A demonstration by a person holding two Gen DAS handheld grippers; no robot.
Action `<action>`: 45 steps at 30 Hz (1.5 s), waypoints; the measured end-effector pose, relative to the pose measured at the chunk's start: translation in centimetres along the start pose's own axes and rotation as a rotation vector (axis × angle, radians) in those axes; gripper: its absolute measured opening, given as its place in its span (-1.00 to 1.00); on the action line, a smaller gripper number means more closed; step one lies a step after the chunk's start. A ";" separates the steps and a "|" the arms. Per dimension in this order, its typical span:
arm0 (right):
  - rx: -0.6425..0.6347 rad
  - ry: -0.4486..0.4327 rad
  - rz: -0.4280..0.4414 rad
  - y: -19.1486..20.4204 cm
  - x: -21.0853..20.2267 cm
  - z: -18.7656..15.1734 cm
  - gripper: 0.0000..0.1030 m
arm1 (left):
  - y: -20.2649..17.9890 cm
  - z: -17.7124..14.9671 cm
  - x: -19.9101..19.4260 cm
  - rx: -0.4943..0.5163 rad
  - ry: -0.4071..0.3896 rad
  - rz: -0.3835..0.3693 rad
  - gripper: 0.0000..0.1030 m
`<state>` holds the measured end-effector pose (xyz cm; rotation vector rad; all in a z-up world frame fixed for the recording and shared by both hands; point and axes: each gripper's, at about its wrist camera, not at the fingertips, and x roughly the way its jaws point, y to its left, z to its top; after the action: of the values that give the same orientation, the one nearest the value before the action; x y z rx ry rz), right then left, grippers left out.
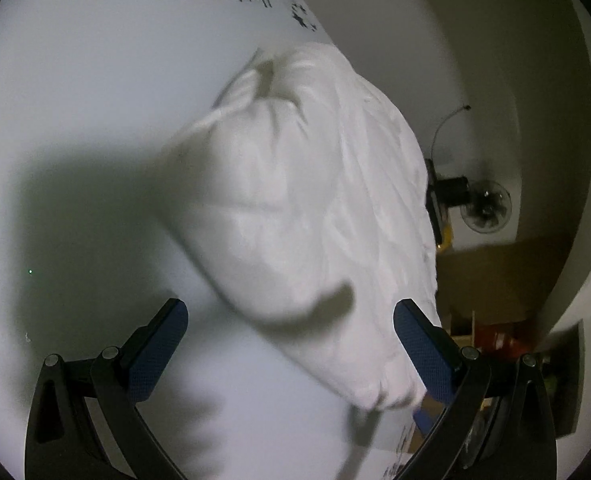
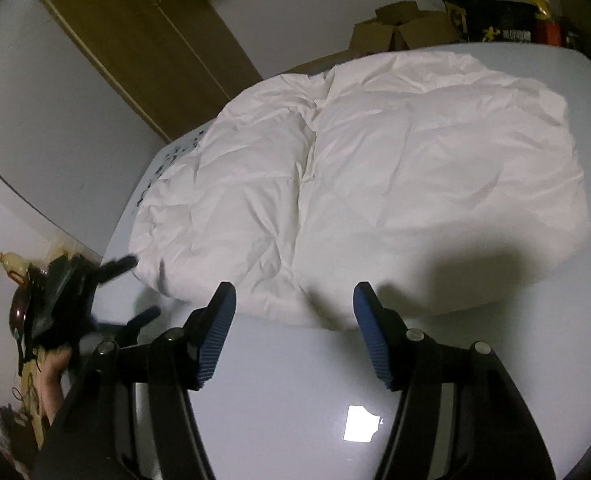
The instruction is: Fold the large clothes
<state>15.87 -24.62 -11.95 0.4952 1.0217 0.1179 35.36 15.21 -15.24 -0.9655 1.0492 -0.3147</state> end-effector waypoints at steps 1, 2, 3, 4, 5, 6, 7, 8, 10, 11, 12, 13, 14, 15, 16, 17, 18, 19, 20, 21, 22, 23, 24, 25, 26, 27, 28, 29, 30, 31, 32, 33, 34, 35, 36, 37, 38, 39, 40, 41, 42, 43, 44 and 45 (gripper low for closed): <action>-0.001 0.001 0.002 -0.1 -0.2 -0.2 0.22 | 0.0 0.4 0.2 -0.007 -0.008 0.000 0.99; -0.007 -0.001 0.001 -0.6 0.2 -0.5 0.22 | 0.0 1.2 0.3 -0.011 -0.025 0.005 0.99; -0.009 -0.003 -0.005 -0.8 -0.1 -0.6 0.22 | 0.1 1.8 0.3 -0.017 -0.038 0.010 0.99; -0.008 -0.004 -0.009 -0.9 -0.1 -0.6 0.22 | 0.2 2.1 0.5 -0.021 -0.045 0.010 0.99; -0.006 0.000 -0.008 -0.8 0.3 -0.2 0.22 | 0.3 2.7 0.7 -0.022 -0.049 0.004 0.99; -0.004 0.007 -0.006 -1.0 0.8 -0.1 0.22 | 0.4 3.2 1.0 -0.025 -0.054 -0.009 0.99; 0.002 0.013 -0.007 -1.4 1.0 -0.2 0.22 | 0.5 3.6 1.2 -0.031 -0.055 -0.019 0.99; 0.007 0.015 -0.008 -1.8 1.2 -0.2 0.22 | 0.1 3.8 1.8 -0.031 -0.055 -0.023 0.99; 0.009 0.024 -0.009 -2.0 1.3 -0.4 0.22 | -0.1 4.4 2.4 -0.026 -0.059 -0.026 0.98; 0.012 0.031 -0.009 -2.3 1.4 -0.8 0.22 | -0.2 4.5 2.6 -0.020 -0.068 -0.024 0.97; 0.018 0.038 -0.003 -2.8 2.1 -1.2 0.22 | -0.3 4.6 2.8 -0.010 -0.077 -0.013 0.96; 0.024 0.044 0.001 -3.3 2.8 -1.2 0.22 | -0.6 4.5 3.0 -0.001 -0.084 -0.003 0.96; 0.025 0.045 -0.004 -3.9 3.5 -0.7 0.22 | -1.1 4.6 3.3 0.006 -0.090 0.009 0.88; 0.026 0.045 -0.010 -3.9 4.0 -0.4 0.22 | -1.4 4.5 3.6 0.018 -0.099 0.048 0.43; 0.028 0.041 -0.014 -3.7 4.9 0.0 0.22 | -1.6 4.6 3.9 0.025 -0.108 0.098 0.19; 0.024 0.035 -0.010 -3.1 6.1 0.5 0.20 | -1.9 4.5 4.6 0.025 -0.114 0.110 0.07; 0.016 0.027 -0.005 -2.9 6.7 0.9 0.08 | -2.0 4.5 4.9 0.027 -0.117 0.113 -0.04; -0.010 0.020 -0.003 -2.3 7.6 1.1 -0.07 | -2.3 4.4 5.1 0.039 -0.120 0.130 -0.10; -0.040 0.014 0.005 -1.6 8.4 1.3 -0.45 | -2.5 4.3 4.9 0.050 -0.126 0.137 -0.18; -0.056 0.014 0.014 -1.1 10.0 1.4 -0.73 | -2.8 4.1 4.7 0.062 -0.134 0.142 -0.26; -0.070 0.029 0.014 -0.8 11.9 1.7 -0.79 | -3.4 4.0 4.6 0.088 -0.146 0.158 -0.29; -0.087 0.059 0.011 -0.4 15.2 1.7 -0.84 | -3.8 3.8 4.4 0.104 -0.153 0.165 -0.34; -0.094 0.091 0.014 -0.3 17.5 2.1 -0.85 | -4.3 3.6 4.1 0.129 -0.166 0.175 -0.37; -0.102 0.153 0.007 -0.3 21.2 2.0 -0.85 | -4.6 3.2 3.4 0.152 -0.178 0.187 -0.38; -0.130 0.175 -0.032 -0.3 24.2 1.3 -0.91 | -5.3 2.9 3.1 0.183 -0.196 0.206 -0.40; -0.160 0.167 -0.053 0.1 25.9 1.3 -0.94 | -6.2 2.5 2.6 0.221 -0.218 0.229 -0.43; -0.192 0.163 -0.076 0.5 27.5 1.2 -0.94 | -6.8 2.1 1.9 0.251 -0.233 0.244 -0.44; -0.206 0.169 -0.083 0.6 28.2 1.0 -0.94 | -7.8 1.7 1.5 0.287 -0.251 0.265 -0.44; -0.194 0.170 -0.058 0.4 29.1 0.9 -0.93 | -8.5 1.4 1.2 0.312 -0.265 0.278 -0.44; -0.165 0.146 -0.006 -0.1 29.6 1.0 -0.93 | -9.2 0.8 0.7 0.342 -0.285 0.283 -0.44; -0.154 0.108 0.010 -0.7 29.9 1.1 -0.93 | -10.3 0.3 0.2 0.375 -0.304 0.285 -0.44; -0.154 0.086 0.001 -0.5 30.0 0.4 -0.93 | -11.5 -0.2 -0.1 0.406 -0.324 0.293 -0.44; -0.153 0.089 -0.001 -1.0 31.4 0.3 -0.93 | -12.3 -0.6 -0.5 0.427 -0.337 0.297 -0.44; -0.154 0.120 0.007 -1.0 33.2 0.4 -0.93 | -13.0 -1.1 -1.1 0.446 -0.349 0.295 -0.44; -0.162 0.193 0.012 -1.0 36.3 -0.5 -0.93 | -14.2 -1.8 -1.2 0.472 -0.354 0.286 -0.44; -0.195 0.213 -0.005 -1.1 38.3 -2.3 -0.94 | -15.1 -2.5 -1.0 0.494 -0.344 0.280 -0.44; -0.234 0.200 -0.014 -1.1 38.3 -4.9 -0.97 | -15.9 -3.1 -1.2 0.521 -0.357 0.292 -0.44; -0.253 0.209 -0.018 -0.4 39.0 -5.4 -0.97 | -16.9 -4.0 -1.4 0.563 -0.383 0.308 -0.44; -0.242 0.219 -0.003 -1.0 39.0 -5.6 -0.97 | -17.7 -4.5 -1.5 0.585 -0.396 0.310 -0.44; -0.194 0.192 0.041 -2.0 38.9 -5.2 -0.96 | -18.5 -5.1 -1.7 0.611 -0.411 0.310 -0.44; -0.171 0.139 0.048 -1.7 38.8 -4.7 -0.96 | -19.3 -5.6 -1.9 0.632 -0.417 0.310 -0.44; -0.154 0.050 0.016 -2.9 37.7 -3.9 -0.96 | -19.9 -6.1 -2.0 0.651 -0.419 0.313 -0.44; -0.135 -0.017 -0.016 -4.1 36.7 -3.3 -0.96 | -20.5 -6.5 -2.0 0.669 -0.420 0.316 -0.44; -0.090 -0.084 -0.043 -6.0 35.8 -2.4 -0.89 | -21.4 -7.2 -1.9 0.694 -0.423 0.321 -0.44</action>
<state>31.90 -17.62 -43.85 0.3928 0.9399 0.1030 32.85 0.51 1.76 -0.2126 0.6151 -0.1738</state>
